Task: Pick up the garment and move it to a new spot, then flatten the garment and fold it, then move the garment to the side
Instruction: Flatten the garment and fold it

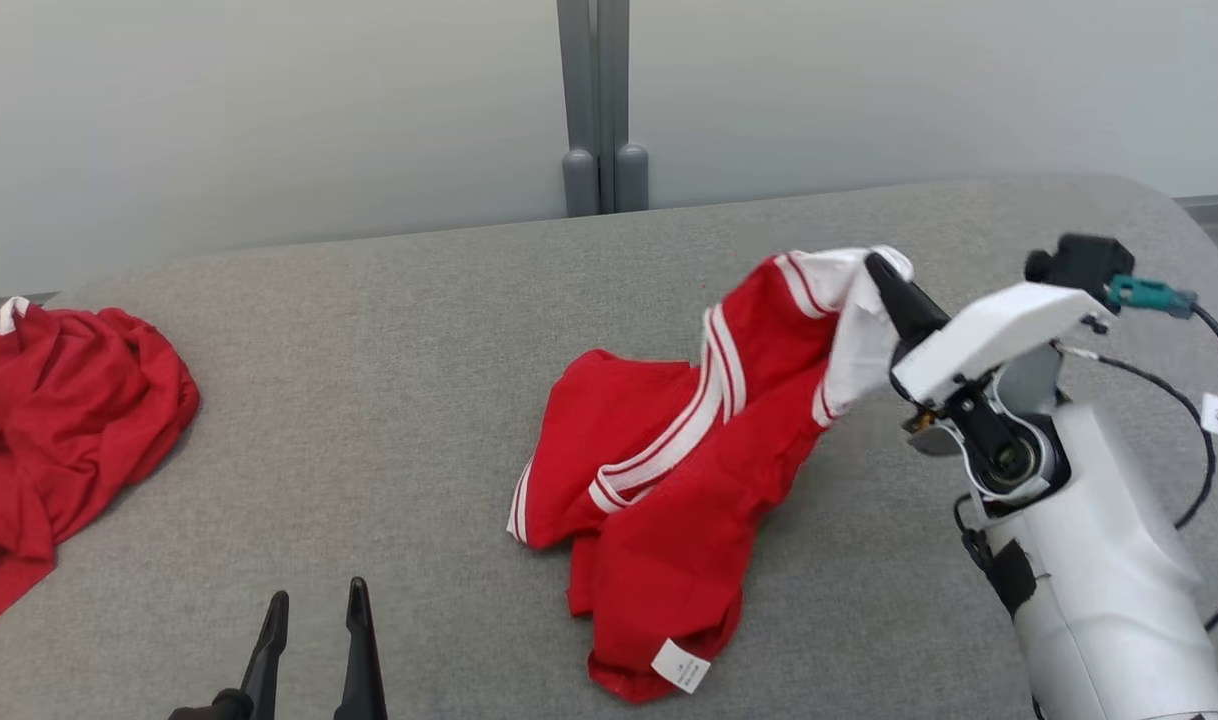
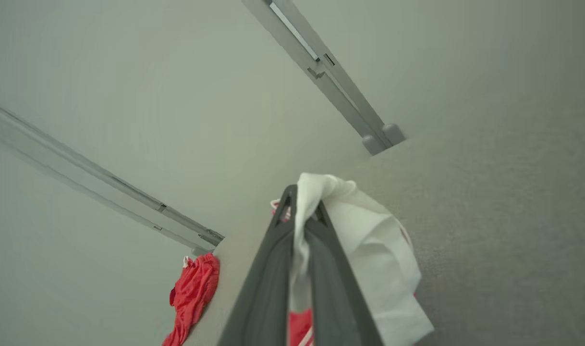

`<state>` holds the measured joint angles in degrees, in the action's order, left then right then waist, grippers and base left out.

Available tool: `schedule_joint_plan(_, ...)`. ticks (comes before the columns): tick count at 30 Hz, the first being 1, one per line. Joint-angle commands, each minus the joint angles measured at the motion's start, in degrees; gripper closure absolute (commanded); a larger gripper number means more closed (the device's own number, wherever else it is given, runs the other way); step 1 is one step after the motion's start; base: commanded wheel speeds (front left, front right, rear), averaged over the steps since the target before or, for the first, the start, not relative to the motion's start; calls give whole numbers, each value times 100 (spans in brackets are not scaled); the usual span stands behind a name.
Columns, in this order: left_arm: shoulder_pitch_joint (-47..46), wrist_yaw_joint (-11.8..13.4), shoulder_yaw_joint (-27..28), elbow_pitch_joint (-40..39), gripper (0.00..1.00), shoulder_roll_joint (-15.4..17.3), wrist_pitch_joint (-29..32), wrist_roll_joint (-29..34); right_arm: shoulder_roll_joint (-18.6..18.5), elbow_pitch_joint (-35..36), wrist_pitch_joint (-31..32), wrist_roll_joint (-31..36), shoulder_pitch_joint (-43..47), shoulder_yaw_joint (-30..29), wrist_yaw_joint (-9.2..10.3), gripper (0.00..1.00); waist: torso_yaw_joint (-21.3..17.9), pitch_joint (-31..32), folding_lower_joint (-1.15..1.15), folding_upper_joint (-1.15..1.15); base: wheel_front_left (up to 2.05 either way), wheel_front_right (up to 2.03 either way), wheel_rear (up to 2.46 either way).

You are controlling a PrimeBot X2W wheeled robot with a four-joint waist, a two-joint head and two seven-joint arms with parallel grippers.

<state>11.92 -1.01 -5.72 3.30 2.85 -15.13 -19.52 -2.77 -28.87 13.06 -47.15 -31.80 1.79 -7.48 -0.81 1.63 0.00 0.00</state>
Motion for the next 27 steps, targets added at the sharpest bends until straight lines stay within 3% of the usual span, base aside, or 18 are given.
schedule_joint_plan(1, 18, -36, 5, 7, 0, 7, -3, 67, -17, -269, -56, 177, 102, -217, -3, 100, -79, -60, 0, 0, 0, 0, 0)
schedule_joint_plan(11, -169, -156, -24, 128, 0, 8, -3, 132, -15, -2419, -879, 1442, 67, -1887, -2, 100, -227, -179, 0, 0, 0, 0, 0)
schedule_joint_plan(18, -170, -216, -4, 195, 0, 8, -3, 191, -20, -3264, -1444, 1890, -190, -2189, -1, 100, -260, -203, 0, 0, 0, 0, 0)
schedule_joint_plan(19, -171, -228, 8, 201, 0, 8, -3, 197, -20, -3351, -1527, 1963, -217, -2208, -1, 88, -261, -203, 0, 0, 0, 0, 0)
schedule_joint_plan(20, -170, -236, 16, 203, 0, 8, -3, 201, -20, -3405, -1602, 2055, -244, -2206, -1, 70, -263, -202, 0, 0, 0, 0, 0)
schedule_joint_plan(21, -167, -243, 25, 206, 0, 8, -3, 206, -21, -3445, -1707, 2175, -280, -2175, -1, 30, -266, -200, 0, 0, 0, 0, 0)
schedule_joint_plan(22, -162, -248, 36, 206, 0, 8, -3, 210, -22, -3461, -1801, 2296, -290, -2123, -1, 0, -271, -198, 0, 0, 0, 0, 0)
schedule_joint_plan(27, -91, -232, 68, 193, 0, 8, -3, 207, -226, -3410, -2325, 3141, -73, -1743, -1, 0, -308, -179, 0, 0, 0, 0, 0)
